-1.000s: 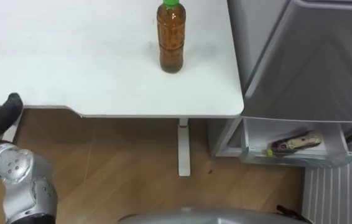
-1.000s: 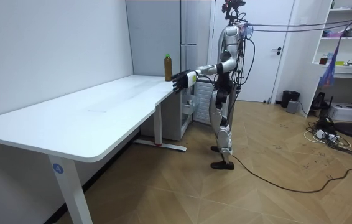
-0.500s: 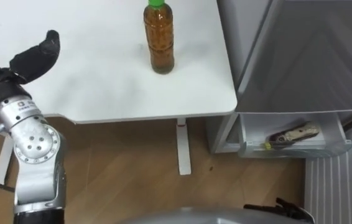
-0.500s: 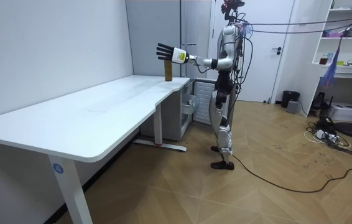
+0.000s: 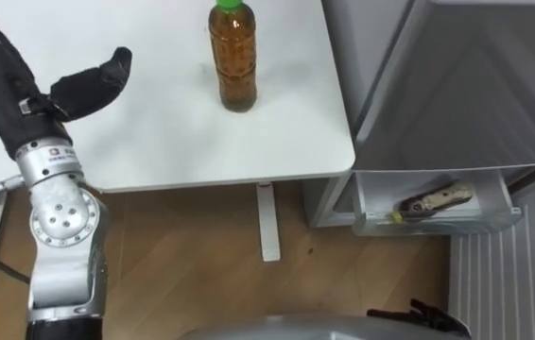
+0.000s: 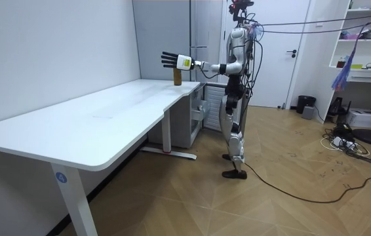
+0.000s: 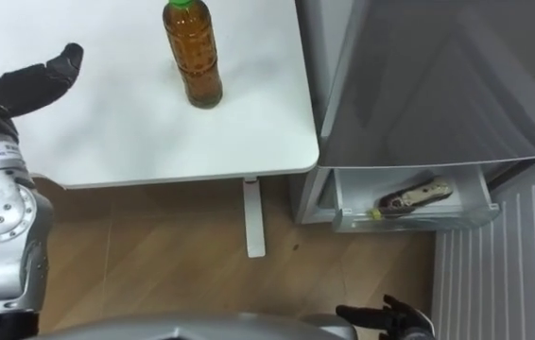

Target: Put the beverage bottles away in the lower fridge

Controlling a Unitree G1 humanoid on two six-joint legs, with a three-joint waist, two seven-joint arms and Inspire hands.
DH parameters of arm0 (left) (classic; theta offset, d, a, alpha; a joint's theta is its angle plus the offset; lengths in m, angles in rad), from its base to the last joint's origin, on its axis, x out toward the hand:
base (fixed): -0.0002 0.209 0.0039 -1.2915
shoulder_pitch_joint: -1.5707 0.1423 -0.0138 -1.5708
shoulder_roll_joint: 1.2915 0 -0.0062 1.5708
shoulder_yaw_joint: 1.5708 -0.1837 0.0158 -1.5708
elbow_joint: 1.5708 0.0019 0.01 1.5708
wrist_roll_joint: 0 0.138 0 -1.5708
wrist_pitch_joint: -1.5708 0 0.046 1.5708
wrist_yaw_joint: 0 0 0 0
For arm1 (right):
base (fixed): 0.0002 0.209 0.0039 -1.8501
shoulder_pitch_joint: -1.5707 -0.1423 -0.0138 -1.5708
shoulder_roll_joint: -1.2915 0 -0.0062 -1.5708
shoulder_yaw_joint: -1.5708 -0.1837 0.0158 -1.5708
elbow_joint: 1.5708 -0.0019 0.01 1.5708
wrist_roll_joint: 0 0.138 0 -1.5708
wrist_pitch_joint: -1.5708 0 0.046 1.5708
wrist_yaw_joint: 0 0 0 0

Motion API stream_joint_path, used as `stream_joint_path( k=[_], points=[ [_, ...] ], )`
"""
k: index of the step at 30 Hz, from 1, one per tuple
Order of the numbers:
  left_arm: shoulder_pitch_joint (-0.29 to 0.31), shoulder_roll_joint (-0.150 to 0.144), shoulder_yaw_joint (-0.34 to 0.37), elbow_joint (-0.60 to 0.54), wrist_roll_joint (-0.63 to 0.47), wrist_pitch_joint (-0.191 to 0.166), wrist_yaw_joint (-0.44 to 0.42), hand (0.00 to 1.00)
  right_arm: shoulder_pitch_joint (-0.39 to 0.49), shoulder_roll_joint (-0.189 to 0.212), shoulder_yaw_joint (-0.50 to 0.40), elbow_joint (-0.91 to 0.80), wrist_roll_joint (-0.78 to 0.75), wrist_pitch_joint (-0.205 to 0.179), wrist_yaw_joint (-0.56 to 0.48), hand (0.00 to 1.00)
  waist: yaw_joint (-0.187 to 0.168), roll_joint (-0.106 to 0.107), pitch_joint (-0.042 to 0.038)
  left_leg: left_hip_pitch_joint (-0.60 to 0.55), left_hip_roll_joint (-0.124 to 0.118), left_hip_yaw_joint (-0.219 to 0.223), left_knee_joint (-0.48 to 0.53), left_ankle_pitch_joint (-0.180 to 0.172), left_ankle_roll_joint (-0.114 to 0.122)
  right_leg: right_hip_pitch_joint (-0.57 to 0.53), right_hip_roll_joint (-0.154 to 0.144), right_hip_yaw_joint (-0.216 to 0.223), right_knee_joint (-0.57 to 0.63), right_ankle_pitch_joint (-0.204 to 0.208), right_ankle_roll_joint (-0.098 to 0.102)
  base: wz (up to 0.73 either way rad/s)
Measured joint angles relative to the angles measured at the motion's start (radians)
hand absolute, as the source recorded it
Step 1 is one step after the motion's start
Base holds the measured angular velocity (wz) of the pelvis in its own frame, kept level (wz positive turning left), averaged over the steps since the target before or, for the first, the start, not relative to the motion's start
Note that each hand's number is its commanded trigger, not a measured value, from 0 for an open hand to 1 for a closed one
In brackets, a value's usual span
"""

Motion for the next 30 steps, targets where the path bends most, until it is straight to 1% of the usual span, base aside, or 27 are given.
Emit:
stream_joint_path(
  k=[2,3,7,9,10,11,15,17,19,20,23,25,26,28,30],
  points=[
    [-0.001,0.000,-0.011,0.011,-0.004,0.001,-0.025,0.00,-0.003,0.002,-0.001,0.000,-0.001,0.000,-0.001,0.00,-0.011,0.000,0.0003,-0.001,0.000,0.000,0.000,0.000,0.000,0.000,0.000,0.000,0.000,0.000,0.000,0.00],
    [-0.007,0.000,-0.011,0.027,-0.006,0.008,-0.035,0.00,-0.005,0.003,-0.001,0.000,-0.001,0.001,-0.002,0.00,-0.019,0.000,0.0002,-0.002,0.000,0.000,0.001,0.000,0.000,-0.002,0.000,-0.001,0.002,0.000,0.000,0.00],
    [-0.043,-0.001,-0.012,0.082,-0.034,0.030,-0.063,0.00,-0.005,0.003,-0.010,0.002,-0.001,0.006,-0.002,0.00,-0.036,0.001,0.0000,-0.006,0.001,0.001,0.002,0.000,0.000,-0.014,0.000,0.003,0.006,0.001,-0.002,-0.01],
    [-0.045,-0.001,-0.013,0.110,-0.093,0.038,-0.072,0.00,-0.002,0.002,-0.010,-0.005,-0.001,0.011,-0.002,0.00,-0.040,0.005,-0.0016,0.000,0.003,0.010,0.002,0.000,0.000,-0.012,0.004,0.019,0.015,0.002,-0.002,-0.16],
    [-0.046,-0.001,-0.012,0.114,-0.100,0.042,-0.074,0.00,-0.001,0.002,-0.010,-0.006,0.000,0.012,-0.002,0.00,-0.040,0.005,-0.0013,0.001,0.004,0.016,0.002,0.000,0.000,-0.014,0.005,0.027,0.017,0.002,-0.003,-0.20],
    [-0.049,-0.001,-0.011,0.121,-0.135,0.049,-0.083,0.00,0.001,0.003,-0.010,-0.007,0.000,0.012,-0.002,0.00,-0.042,0.006,-0.0012,0.000,0.005,0.016,0.003,0.000,0.000,-0.015,0.006,0.031,0.017,0.003,-0.004,-0.11],
    [-0.072,-0.001,-0.009,0.141,-0.205,0.052,-0.114,0.00,0.002,0.003,-0.010,-0.007,0.000,0.013,-0.003,0.00,-0.047,0.009,-0.0015,0.002,0.005,0.019,0.008,0.000,0.000,-0.014,0.007,0.035,0.018,0.004,-0.006,-0.02],
    [-0.080,-0.001,-0.009,0.149,-0.215,0.053,-0.119,0.00,0.003,-0.002,-0.013,-0.007,-0.001,0.013,-0.003,0.00,-0.046,0.014,0.0009,0.008,0.007,0.026,0.008,0.000,0.000,-0.016,0.008,0.039,0.019,0.004,-0.006,-0.05],
    [-0.091,-0.001,-0.007,0.165,-0.215,0.053,-0.130,0.00,0.004,-0.007,-0.024,-0.006,-0.006,0.013,0.000,0.00,-0.047,0.020,0.0006,0.010,0.007,0.025,0.008,0.000,0.000,-0.015,0.008,0.041,0.019,0.005,-0.007,-0.03],
    [-0.094,-0.001,-0.008,0.170,-0.215,0.054,-0.139,0.00,0.005,-0.010,-0.033,-0.006,-0.007,0.013,0.009,0.00,-0.049,0.025,0.0018,0.010,0.007,0.025,0.007,0.000,0.000,-0.015,0.009,0.041,0.019,0.005,-0.007,0.00],
    [-0.094,-0.001,-0.006,0.172,-0.216,0.056,-0.167,0.00,0.013,-0.017,-0.044,0.000,-0.008,0.013,0.025,0.00,-0.057,0.030,0.0012,0.010,0.008,0.025,0.004,0.000,0.000,-0.016,0.010,0.043,0.019,0.005,-0.007,0.00],
    [-0.094,-0.001,0.001,0.175,-0.239,0.057,-0.183,0.00,0.011,-0.023,-0.054,0.022,-0.008,0.014,0.040,0.00,-0.068,0.032,0.0015,0.014,0.008,0.026,0.000,0.000,0.000,-0.016,0.011,0.050,0.019,0.005,-0.007,-0.02],
    [-0.095,0.002,0.005,0.180,-0.255,0.057,-0.191,0.00,0.012,-0.026,-0.060,0.036,-0.009,0.015,0.045,0.00,-0.073,0.032,0.0016,0.016,0.008,0.027,0.000,0.000,0.000,-0.015,0.012,0.054,0.020,0.005,-0.007,-0.09],
    [-0.103,0.016,0.005,0.205,-0.284,0.062,-0.210,0.00,0.021,-0.027,-0.070,0.045,-0.010,0.029,0.045,0.00,-0.076,0.031,0.0018,0.018,0.008,0.030,0.000,0.000,0.000,-0.011,0.012,0.057,0.022,0.005,-0.007,-0.09],
    [-0.119,0.029,0.007,0.246,-0.305,0.090,-0.238,0.00,0.036,-0.027,-0.070,0.045,-0.040,0.050,0.040,0.00,-0.079,0.025,0.0067,0.028,0.007,0.029,0.000,0.000,0.000,-0.002,0.012,0.058,0.022,0.005,-0.007,-0.04]
  ],
)
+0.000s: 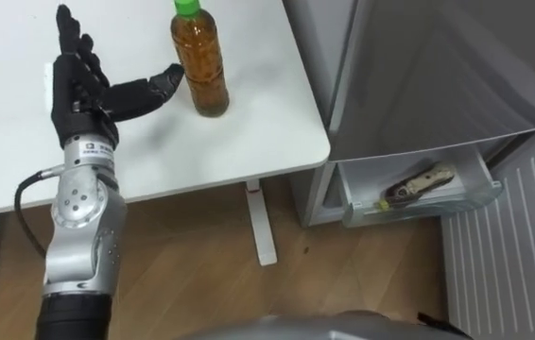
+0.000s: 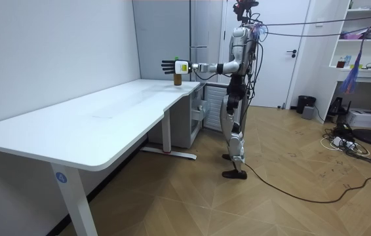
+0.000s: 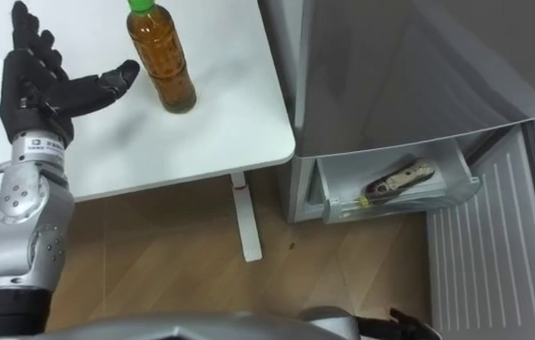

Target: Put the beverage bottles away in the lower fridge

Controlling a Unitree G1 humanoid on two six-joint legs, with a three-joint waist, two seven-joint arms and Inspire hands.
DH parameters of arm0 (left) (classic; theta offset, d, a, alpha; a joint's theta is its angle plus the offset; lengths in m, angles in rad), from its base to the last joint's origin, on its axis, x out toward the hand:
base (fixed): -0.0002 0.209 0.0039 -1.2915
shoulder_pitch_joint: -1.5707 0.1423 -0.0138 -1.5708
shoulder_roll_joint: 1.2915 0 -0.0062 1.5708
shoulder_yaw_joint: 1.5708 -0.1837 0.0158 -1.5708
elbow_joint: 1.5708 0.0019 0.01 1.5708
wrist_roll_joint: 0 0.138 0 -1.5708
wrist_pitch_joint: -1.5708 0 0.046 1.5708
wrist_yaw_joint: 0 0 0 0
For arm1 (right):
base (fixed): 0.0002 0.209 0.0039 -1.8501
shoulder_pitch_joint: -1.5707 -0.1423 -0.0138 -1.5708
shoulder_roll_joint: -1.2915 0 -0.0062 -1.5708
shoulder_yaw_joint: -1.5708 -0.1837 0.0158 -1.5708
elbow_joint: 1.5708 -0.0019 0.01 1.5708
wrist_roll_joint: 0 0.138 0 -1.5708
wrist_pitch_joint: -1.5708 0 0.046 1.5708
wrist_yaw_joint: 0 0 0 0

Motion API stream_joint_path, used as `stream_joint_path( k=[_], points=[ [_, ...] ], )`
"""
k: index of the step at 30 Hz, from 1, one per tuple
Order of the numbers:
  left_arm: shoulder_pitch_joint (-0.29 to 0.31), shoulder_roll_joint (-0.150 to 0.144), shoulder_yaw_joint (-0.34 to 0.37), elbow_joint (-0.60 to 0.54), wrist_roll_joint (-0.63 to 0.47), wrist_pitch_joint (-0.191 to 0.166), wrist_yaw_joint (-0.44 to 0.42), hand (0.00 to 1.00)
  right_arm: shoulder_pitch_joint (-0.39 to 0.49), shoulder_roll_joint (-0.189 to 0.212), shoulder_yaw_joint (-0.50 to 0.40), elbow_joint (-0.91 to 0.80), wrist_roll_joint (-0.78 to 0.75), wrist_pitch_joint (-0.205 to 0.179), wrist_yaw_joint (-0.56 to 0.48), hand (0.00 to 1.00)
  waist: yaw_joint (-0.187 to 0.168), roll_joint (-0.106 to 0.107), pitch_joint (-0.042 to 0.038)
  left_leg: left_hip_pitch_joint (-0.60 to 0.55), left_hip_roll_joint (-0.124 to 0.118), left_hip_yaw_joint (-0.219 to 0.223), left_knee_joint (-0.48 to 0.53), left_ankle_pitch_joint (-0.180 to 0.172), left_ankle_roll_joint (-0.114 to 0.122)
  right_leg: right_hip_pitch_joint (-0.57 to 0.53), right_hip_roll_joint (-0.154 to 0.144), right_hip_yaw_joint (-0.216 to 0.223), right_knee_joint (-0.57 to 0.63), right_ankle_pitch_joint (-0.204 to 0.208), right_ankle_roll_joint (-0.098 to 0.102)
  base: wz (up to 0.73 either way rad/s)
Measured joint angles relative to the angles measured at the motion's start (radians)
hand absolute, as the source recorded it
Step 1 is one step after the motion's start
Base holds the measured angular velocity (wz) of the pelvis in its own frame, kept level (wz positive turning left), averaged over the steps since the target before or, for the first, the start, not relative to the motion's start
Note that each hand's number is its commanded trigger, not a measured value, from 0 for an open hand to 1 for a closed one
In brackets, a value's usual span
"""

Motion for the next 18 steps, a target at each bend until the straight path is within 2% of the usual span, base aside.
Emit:
stream_joint_path(
  k=[3,6,8,12,18],
  points=[
    [-0.014,0.003,0.014,0.019,-0.029,0.036,-0.029,0.00,0.008,0.001,0.000,-0.002,-0.084,0.033,-0.012,0.00,-0.004,-0.010,-0.0004,0.001,0.000,0.000,0.000,0.000,0.000,-0.001,0.000,0.001,0.000,0.000,0.000,-0.01],
    [-0.028,0.003,0.022,0.019,-0.047,0.057,-0.060,0.00,0.010,0.006,0.000,-0.008,-0.173,0.070,-0.023,0.00,-0.006,-0.016,-0.0026,0.001,0.000,0.001,-0.002,0.000,0.000,-0.007,0.000,0.001,0.001,0.000,0.000,0.00],
    [-0.044,0.004,0.027,0.026,-0.048,0.069,-0.071,0.00,0.011,0.008,0.001,-0.010,-0.214,0.088,-0.022,0.00,-0.006,-0.016,-0.0029,0.001,0.000,0.001,-0.004,0.000,0.000,-0.009,0.001,0.001,0.002,0.000,0.001,0.00],
    [-0.096,0.008,0.027,0.026,-0.065,0.094,-0.082,0.00,0.013,0.009,0.001,-0.019,-0.294,0.122,-0.024,0.00,-0.006,-0.009,-0.0090,-0.012,-0.001,0.003,-0.003,0.000,0.000,-0.030,0.001,0.009,0.016,-0.001,0.001,-0.05],
    [-0.129,0.019,0.027,0.027,-0.067,0.119,-0.098,0.00,0.012,0.009,0.001,-0.031,-0.325,0.139,-0.023,0.00,-0.002,-0.005,-0.0097,0.000,-0.001,0.025,0.000,0.000,0.000,-0.035,0.004,0.048,0.030,-0.001,0.001,-0.19]
  ],
)
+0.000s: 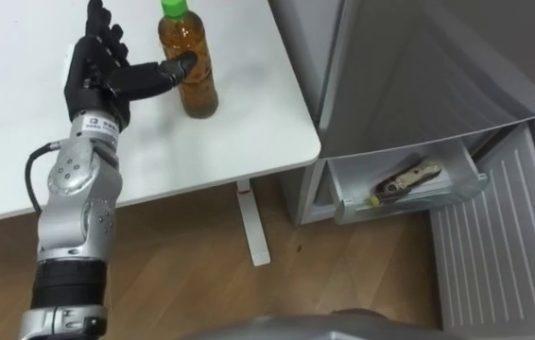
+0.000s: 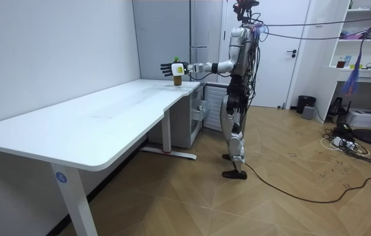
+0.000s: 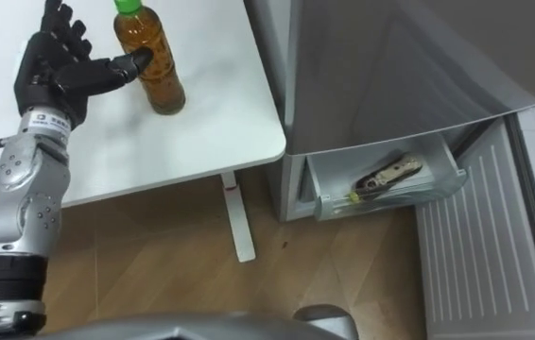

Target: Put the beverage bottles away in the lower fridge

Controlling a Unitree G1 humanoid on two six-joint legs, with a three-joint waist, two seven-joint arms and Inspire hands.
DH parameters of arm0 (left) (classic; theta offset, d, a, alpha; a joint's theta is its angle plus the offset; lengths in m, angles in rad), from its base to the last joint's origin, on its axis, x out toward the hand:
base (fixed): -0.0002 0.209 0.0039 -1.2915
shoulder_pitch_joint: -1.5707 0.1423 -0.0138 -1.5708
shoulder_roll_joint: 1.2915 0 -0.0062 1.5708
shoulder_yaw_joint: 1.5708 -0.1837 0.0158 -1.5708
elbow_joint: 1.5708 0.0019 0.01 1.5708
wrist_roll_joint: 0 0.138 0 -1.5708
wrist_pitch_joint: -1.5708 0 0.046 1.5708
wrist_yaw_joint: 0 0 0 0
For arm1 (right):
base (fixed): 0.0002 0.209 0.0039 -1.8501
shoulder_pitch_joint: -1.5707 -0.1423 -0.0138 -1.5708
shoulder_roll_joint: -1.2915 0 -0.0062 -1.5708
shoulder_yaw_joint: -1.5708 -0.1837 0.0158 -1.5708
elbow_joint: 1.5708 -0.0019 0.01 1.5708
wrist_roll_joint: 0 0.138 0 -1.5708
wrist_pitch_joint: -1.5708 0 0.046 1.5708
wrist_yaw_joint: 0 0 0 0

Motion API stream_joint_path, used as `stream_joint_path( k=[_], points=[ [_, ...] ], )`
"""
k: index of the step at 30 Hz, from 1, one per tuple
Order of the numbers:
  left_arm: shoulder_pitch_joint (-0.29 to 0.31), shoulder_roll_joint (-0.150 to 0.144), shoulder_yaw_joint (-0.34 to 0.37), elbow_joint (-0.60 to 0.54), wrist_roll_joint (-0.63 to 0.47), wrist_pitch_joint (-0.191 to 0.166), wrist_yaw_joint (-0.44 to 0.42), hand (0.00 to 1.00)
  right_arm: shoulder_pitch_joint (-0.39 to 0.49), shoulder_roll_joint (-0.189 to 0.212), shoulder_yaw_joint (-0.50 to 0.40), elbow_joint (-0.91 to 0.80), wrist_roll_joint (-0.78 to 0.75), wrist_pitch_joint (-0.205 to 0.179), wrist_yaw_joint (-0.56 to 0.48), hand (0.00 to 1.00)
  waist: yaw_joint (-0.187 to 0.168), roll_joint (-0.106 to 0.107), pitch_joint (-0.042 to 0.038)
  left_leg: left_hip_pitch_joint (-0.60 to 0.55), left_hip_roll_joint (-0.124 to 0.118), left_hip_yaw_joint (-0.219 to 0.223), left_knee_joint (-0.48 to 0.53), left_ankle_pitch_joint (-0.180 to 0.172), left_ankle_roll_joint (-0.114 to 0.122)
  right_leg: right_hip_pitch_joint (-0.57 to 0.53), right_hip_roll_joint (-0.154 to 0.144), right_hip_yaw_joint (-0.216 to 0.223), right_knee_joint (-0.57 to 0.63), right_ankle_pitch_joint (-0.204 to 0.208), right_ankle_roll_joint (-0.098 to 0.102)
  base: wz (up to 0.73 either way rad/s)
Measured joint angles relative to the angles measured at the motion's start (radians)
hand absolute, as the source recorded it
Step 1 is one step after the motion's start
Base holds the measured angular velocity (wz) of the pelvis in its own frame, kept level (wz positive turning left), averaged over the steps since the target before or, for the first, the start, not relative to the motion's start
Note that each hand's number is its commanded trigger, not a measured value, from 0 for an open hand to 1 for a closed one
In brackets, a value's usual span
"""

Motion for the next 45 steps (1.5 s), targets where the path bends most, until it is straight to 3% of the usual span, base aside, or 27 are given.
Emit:
stream_joint_path(
  k=[6,12,28,33,45],
  points=[
    [-0.015,0.020,0.000,0.015,-0.022,0.017,0.000,0.00,-0.001,0.000,0.000,-0.001,-0.003,0.022,-0.001,0.00,-0.016,0.009,0.0023,-0.001,0.000,0.002,-0.008,0.000,0.001,-0.003,0.003,0.005,0.004,-0.001,0.001,-0.01],
    [-0.015,0.022,0.000,0.021,-0.037,0.024,0.000,0.00,0.000,0.000,0.000,-0.002,-0.005,0.040,0.000,0.00,-0.016,0.022,0.0038,-0.005,0.003,0.003,-0.008,0.000,0.000,-0.017,0.006,0.008,0.019,-0.002,-0.001,-0.02],
    [-0.017,0.029,0.000,0.075,-0.033,0.047,0.000,0.00,-0.002,-0.001,0.022,0.012,-0.036,0.052,0.002,0.00,-0.020,0.024,0.0041,-0.006,0.002,0.003,0.000,0.000,0.000,-0.016,0.007,0.028,0.018,-0.003,-0.002,0.00],
    [-0.064,0.033,0.000,0.139,-0.018,0.058,0.001,0.00,0.004,0.000,0.022,0.012,-0.036,0.065,0.021,0.00,-0.020,0.027,0.0054,-0.004,0.003,0.006,0.000,0.000,0.000,-0.018,0.010,0.032,0.020,-0.003,-0.002,-0.02],
    [-0.087,0.033,0.000,0.187,-0.018,0.059,0.003,0.00,0.008,0.000,0.039,0.010,-0.035,0.070,0.038,0.00,-0.022,0.028,0.0040,-0.012,0.004,0.012,-0.001,0.000,0.000,-0.032,0.010,0.035,0.021,-0.003,-0.003,0.00]
  ],
)
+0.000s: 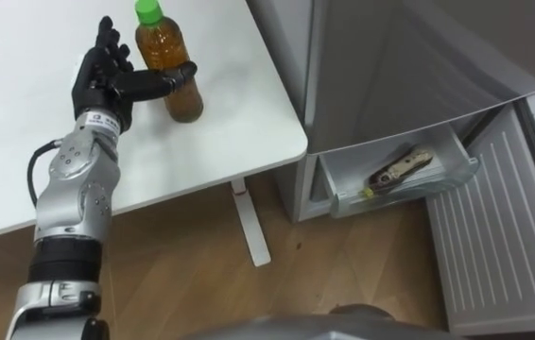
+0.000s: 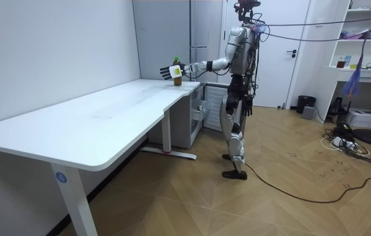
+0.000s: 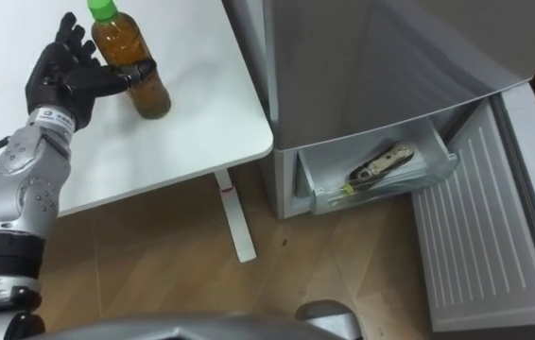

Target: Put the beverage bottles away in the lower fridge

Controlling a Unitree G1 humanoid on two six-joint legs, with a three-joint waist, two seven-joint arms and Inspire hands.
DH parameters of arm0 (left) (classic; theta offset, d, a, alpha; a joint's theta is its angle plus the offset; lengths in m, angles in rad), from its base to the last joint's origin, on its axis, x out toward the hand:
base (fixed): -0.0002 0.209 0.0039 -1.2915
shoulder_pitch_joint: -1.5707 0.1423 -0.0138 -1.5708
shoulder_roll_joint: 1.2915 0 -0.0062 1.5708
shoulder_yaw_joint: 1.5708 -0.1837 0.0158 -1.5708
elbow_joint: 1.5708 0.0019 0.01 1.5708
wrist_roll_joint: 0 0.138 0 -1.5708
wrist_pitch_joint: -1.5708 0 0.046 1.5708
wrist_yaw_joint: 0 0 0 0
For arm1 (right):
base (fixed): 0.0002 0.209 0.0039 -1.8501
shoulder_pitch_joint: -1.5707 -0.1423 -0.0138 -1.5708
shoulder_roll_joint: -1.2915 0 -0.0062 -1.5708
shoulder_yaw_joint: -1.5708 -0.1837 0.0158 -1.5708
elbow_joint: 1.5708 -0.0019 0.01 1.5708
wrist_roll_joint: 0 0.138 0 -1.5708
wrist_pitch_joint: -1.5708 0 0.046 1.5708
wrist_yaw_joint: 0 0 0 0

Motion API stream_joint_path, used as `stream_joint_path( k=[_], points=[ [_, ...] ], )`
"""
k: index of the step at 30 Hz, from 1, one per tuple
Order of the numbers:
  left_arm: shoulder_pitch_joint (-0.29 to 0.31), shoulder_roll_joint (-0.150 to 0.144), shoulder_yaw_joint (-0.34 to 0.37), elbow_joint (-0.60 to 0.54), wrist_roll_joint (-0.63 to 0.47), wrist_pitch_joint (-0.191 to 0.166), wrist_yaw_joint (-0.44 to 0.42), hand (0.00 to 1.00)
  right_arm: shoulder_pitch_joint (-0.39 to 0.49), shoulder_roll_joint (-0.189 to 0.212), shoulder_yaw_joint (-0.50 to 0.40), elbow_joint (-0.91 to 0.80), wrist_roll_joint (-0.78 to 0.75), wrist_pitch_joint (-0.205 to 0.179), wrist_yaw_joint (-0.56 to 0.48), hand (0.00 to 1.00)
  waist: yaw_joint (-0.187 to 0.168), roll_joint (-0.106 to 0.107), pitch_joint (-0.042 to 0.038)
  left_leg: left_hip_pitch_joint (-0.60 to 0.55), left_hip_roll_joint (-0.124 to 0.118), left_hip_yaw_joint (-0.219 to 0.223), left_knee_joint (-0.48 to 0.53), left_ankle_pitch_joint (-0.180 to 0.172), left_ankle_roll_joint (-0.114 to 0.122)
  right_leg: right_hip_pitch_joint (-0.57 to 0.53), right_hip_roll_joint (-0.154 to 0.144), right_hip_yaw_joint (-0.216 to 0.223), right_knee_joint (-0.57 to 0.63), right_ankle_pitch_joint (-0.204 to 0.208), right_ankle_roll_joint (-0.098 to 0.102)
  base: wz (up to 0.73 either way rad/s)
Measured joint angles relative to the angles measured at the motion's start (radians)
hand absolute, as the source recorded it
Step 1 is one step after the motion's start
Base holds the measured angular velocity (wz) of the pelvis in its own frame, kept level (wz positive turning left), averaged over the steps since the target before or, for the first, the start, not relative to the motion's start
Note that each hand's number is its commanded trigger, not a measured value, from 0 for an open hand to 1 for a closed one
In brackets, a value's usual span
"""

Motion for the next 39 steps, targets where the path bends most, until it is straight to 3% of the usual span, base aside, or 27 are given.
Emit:
stream_joint_path(
  k=[12,20,34,35,36,37,39],
  points=[
    [-0.014,0.000,-0.002,0.000,0.000,0.000,0.001,0.00,0.001,0.000,0.001,-0.001,0.000,0.000,0.001,0.00,-0.004,-0.001,0.0009,0.000,0.000,0.001,0.000,0.000,0.000,0.001,0.000,0.000,-0.002,0.000,0.000,0.00],
    [-0.014,0.000,-0.003,0.000,0.001,0.001,-0.008,0.00,-0.003,0.000,0.000,-0.002,0.000,0.000,0.001,0.00,-0.026,-0.008,0.0050,-0.001,0.000,0.009,0.000,0.000,0.000,0.000,0.001,0.009,-0.002,0.000,0.000,-0.02],
    [-0.014,0.001,-0.003,0.000,0.000,0.007,-0.024,0.00,-0.014,0.000,0.000,-0.003,0.000,0.007,-0.005,0.00,-0.029,-0.013,0.0017,0.002,-0.001,0.014,0.000,0.000,0.000,0.000,0.002,0.023,-0.002,0.000,0.000,-0.01],
    [-0.014,0.001,-0.004,0.000,0.000,0.007,-0.026,0.18,-0.013,0.000,-0.001,-0.002,0.000,0.007,-0.005,0.00,-0.031,-0.013,0.0017,0.004,-0.001,0.014,0.000,0.000,0.000,0.001,0.002,0.023,-0.002,0.000,0.000,0.00],
    [-0.014,0.001,-0.005,0.000,-0.001,0.007,-0.029,0.56,-0.013,-0.001,-0.001,0.000,0.000,0.007,-0.003,0.00,-0.034,-0.013,0.0017,0.006,-0.001,0.014,0.000,0.000,0.000,0.002,0.002,0.024,-0.002,0.000,0.000,0.00],
    [-0.014,0.001,-0.005,0.000,-0.001,0.007,-0.034,0.86,-0.013,-0.001,-0.001,0.000,0.000,0.007,-0.002,0.00,-0.035,-0.013,0.0017,0.007,-0.001,0.014,0.000,0.000,0.000,0.002,0.002,0.024,-0.002,0.000,0.000,0.00],
    [-0.014,0.001,-0.006,0.000,-0.001,0.007,-0.045,1.00,-0.013,-0.001,-0.002,-0.001,0.000,0.006,-0.001,0.00,-0.042,-0.012,0.0014,0.008,-0.001,0.014,0.000,0.000,0.000,0.003,0.002,0.026,-0.002,0.000,0.000,0.00]
  ],
)
